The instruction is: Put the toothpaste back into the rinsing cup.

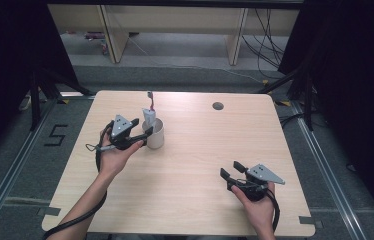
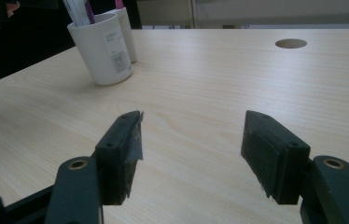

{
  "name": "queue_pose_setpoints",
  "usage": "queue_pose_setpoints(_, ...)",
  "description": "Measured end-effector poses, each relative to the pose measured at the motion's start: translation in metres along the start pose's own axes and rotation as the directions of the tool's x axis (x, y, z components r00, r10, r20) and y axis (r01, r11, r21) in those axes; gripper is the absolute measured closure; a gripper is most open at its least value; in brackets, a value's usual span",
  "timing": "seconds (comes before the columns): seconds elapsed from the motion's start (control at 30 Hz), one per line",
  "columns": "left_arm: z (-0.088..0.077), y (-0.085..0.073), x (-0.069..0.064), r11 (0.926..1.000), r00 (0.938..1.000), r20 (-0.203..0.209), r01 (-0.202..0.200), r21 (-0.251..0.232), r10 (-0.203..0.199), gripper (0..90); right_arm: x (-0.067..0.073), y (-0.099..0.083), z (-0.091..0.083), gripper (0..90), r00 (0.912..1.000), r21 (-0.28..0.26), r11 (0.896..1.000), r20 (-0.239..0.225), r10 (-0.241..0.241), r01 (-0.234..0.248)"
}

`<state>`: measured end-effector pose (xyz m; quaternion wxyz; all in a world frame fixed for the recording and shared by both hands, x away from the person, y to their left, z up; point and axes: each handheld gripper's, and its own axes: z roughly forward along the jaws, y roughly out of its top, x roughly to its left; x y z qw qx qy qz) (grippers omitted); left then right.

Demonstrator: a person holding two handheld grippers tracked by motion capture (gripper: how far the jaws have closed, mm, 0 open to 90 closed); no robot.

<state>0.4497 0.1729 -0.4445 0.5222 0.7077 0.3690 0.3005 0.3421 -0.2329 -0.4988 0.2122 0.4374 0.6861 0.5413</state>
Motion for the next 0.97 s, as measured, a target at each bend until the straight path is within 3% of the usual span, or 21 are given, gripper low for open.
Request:
queue_pose_setpoints(0.33,-0.033,-0.021,-0.001,1.0,0.9998,0.019,-0.002,-0.004,0.002,35.4,-0.002,-0.001,-0.001,38.4,1.0,0.009,1.0,0.001,0.005,-0.005)
queue_pose_setpoints(0.47,-0.052,-0.041,-0.001,1.0,0.9999,0.012,0.002,0.002,-0.002,35.4,-0.003,-0.002,-0.002,38.4,0.9999,0.005,1.0,0.016,0.005,-0.005)
queue_pose_setpoints(0.5,-0.057,-0.047,0.0,1.0,0.9999,0.01,0.008,0.002,-0.008,35.4,-0.001,-0.002,-0.003,38.4,0.9993,0.01,0.999,0.021,0.031,-0.032)
queue_pose_setpoints(0.6,-0.07,-0.068,0.0,0.9998,0.9999,-0.001,0.017,0.013,-0.017,35.5,-0.006,-0.002,-0.004,38.4,0.9996,0.007,1.0,0.027,-0.01,0.01)
queue_pose_setpoints(0.67,-0.075,-0.079,0.001,0.9998,0.9998,0.009,0.019,0.004,-0.019,35.5,-0.006,-0.003,-0.003,38.4,0.9998,0.008,1.0,0.022,0.003,-0.003)
queue_pose_setpoints(0.73,-0.081,-0.088,-0.001,0.999,0.9991,-0.007,0.042,0.014,-0.042,35.5,-0.006,-0.003,-0.003,38.4,0.9998,0.006,1.0,0.022,0.004,-0.004)
queue_pose_setpoints(0.87,-0.087,-0.096,-0.003,0.9988,0.9988,-0.007,0.049,-0.003,-0.049,35.3,-0.005,-0.003,-0.003,38.4,0.9995,-0.005,1.0,0.029,-0.014,0.014)
queue_pose_setpoints(0.93,-0.088,-0.1,-0.004,0.9977,0.9979,-0.01,0.064,-0.02,-0.064,35.1,-0.001,-0.004,-0.005,38.3,0.9991,0.007,0.999,0.022,0.036,-0.036)
queue_pose_setpoints(0.97,-0.087,-0.102,-0.004,0.998,0.9983,-0.001,0.058,-0.026,-0.058,35.0,-0.005,-0.004,-0.005,38.3,0.9995,0.0,1.0,0.03,-0.008,0.008)
